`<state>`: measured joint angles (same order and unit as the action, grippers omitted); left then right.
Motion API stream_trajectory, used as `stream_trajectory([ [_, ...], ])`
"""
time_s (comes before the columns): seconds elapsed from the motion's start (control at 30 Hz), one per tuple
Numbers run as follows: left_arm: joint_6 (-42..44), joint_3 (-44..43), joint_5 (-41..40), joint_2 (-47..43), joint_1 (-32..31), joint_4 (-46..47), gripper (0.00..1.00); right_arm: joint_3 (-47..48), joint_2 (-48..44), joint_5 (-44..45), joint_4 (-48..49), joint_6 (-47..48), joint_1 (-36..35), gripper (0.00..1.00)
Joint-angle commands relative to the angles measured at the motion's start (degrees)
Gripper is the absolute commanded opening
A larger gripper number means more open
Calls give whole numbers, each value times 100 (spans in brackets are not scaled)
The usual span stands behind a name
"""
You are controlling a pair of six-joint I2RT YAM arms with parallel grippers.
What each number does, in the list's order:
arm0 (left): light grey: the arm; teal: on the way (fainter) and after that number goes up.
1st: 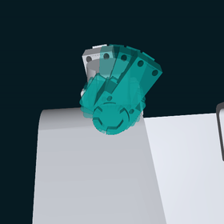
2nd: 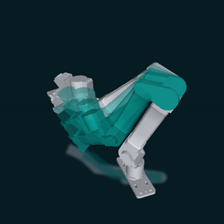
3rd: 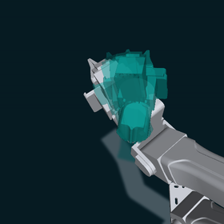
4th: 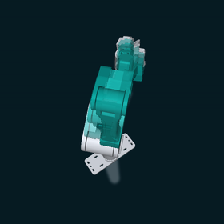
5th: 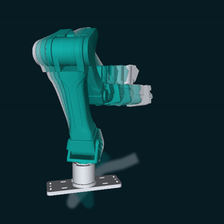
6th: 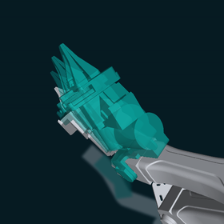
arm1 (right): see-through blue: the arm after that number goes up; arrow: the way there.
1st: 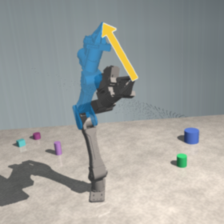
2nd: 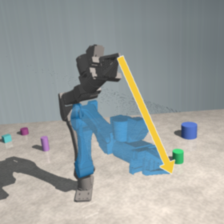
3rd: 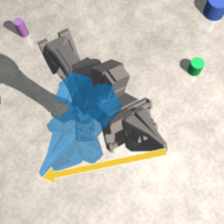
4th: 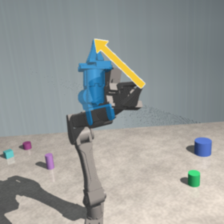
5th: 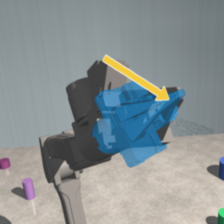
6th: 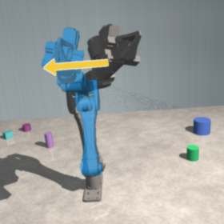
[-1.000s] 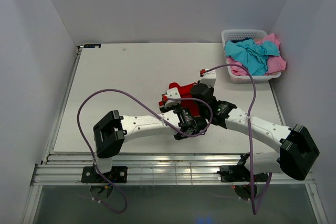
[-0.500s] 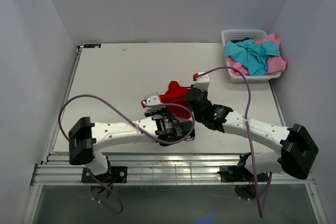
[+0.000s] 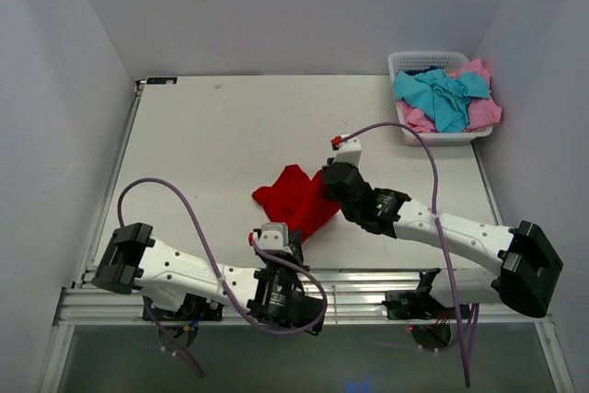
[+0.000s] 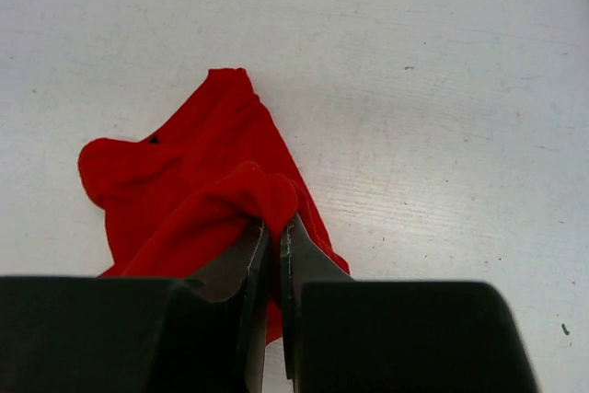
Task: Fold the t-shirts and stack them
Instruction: Fold the tshirt
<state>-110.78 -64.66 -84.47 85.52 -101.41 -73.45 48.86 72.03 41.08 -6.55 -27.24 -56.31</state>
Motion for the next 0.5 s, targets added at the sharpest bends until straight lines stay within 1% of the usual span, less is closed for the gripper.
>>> stream_trajectory([
  [0.0,-504,453,-518,-720,-782,-732,0,-122,39,1306,-163,167,393,8],
  [0.07,-794,935,-509,-930,-951,-732,0,-122,65,1315,-189,141,393,8],
  [0.1,-1100,1086,-509,-1001,-1090,-741,0,-122,83,1315,-207,123,393,8],
  [0.13,-1225,1218,-509,-1089,-1170,-724,0,-122,92,1297,-215,106,384,8],
  [0.27,-1525,1789,-518,-1344,-1206,-723,0,-140,171,1271,-224,26,358,8],
  [0.37,-1753,1992,-527,-1537,-935,-715,0,-88,293,1253,-224,44,358,8],
  [0.47,-1973,2273,-527,-1643,-347,-715,0,9,443,1236,-189,53,349,8],
])
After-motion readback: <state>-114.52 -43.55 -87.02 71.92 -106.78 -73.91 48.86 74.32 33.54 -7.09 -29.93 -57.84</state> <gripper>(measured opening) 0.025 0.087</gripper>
